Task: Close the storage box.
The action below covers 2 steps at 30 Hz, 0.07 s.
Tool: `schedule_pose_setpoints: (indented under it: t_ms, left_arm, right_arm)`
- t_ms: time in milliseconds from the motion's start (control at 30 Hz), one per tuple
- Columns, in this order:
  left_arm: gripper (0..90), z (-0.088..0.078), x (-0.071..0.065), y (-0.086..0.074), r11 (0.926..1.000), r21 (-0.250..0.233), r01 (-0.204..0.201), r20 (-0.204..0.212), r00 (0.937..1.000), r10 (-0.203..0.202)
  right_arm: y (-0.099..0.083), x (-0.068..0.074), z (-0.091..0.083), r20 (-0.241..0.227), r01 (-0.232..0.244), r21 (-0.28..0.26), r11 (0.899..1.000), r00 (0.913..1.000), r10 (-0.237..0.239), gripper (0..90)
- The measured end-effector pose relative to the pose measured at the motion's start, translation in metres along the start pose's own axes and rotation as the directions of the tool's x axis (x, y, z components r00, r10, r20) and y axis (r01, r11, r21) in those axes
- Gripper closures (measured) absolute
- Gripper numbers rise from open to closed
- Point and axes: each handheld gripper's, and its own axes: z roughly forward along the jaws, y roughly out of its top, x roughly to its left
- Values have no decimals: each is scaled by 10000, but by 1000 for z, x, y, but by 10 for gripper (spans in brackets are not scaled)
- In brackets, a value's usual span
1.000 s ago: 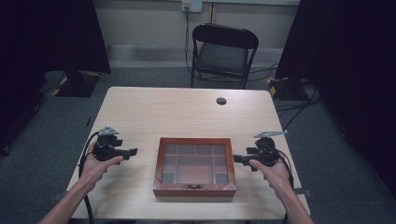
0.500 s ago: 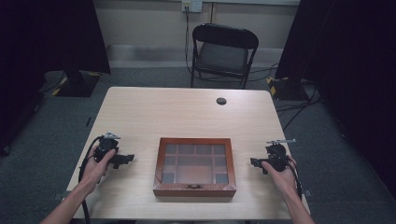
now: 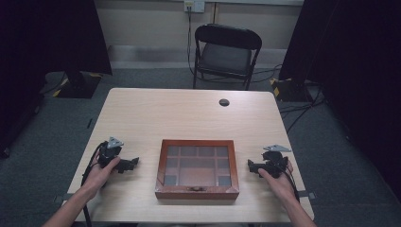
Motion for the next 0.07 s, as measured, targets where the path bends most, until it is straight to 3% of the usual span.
schedule_pose_setpoints:
  t_ms: [67]
  left_arm:
    - [0,0,0,0,10000,16,-11,5,10000,11]
  right_arm:
    - [0,0,0,2,-25,6,10000,10000,25,0]
